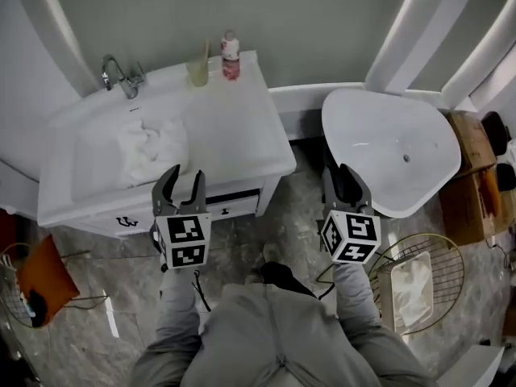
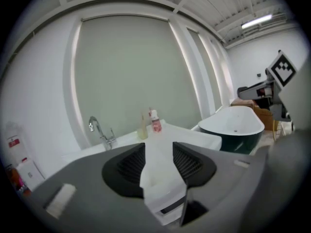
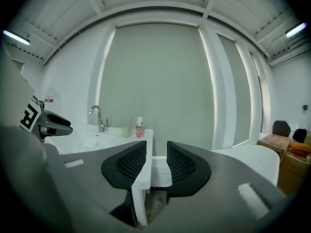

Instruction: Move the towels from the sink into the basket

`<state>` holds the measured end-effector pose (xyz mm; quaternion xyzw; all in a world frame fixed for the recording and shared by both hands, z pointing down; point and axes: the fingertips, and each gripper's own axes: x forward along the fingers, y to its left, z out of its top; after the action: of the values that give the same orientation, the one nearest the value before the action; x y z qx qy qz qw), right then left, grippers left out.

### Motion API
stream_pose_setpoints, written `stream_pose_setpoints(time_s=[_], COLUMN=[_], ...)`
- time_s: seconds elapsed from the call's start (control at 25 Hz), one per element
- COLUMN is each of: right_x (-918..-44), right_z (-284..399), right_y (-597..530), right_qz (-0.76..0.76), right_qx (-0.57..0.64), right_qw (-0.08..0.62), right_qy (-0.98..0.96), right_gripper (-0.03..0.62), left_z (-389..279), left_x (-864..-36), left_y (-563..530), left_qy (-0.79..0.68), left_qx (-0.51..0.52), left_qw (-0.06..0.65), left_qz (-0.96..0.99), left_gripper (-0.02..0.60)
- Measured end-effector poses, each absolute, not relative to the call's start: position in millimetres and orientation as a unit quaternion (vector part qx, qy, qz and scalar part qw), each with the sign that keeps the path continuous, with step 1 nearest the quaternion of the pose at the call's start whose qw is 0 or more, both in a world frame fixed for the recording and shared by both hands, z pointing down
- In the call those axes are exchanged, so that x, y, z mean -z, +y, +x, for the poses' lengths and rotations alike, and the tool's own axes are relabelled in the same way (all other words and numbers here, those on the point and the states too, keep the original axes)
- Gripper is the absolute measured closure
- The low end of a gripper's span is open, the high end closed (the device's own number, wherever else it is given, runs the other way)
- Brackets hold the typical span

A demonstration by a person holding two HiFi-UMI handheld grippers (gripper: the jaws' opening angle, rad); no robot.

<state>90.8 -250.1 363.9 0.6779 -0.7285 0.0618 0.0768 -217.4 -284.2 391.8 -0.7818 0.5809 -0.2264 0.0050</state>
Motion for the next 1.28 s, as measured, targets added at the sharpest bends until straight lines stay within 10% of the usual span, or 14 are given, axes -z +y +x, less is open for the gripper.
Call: stream_pose_setpoints(time_s=[1.28], right_x=[-396.1], right_z=[-167.4], right_y=[-460.3], right_qz=[0.357], right_qx=[-0.070], right_qw=[0.095], right_qy=[-0.927], right_gripper=[0.482], left_z=[-409.6], left_x=[-405.1], left_y=[-314.8], left_qy=[0.796], left_qx=[0.251], left_qw=[-0.078], left_qz=[-0.545], left_gripper=[0.350])
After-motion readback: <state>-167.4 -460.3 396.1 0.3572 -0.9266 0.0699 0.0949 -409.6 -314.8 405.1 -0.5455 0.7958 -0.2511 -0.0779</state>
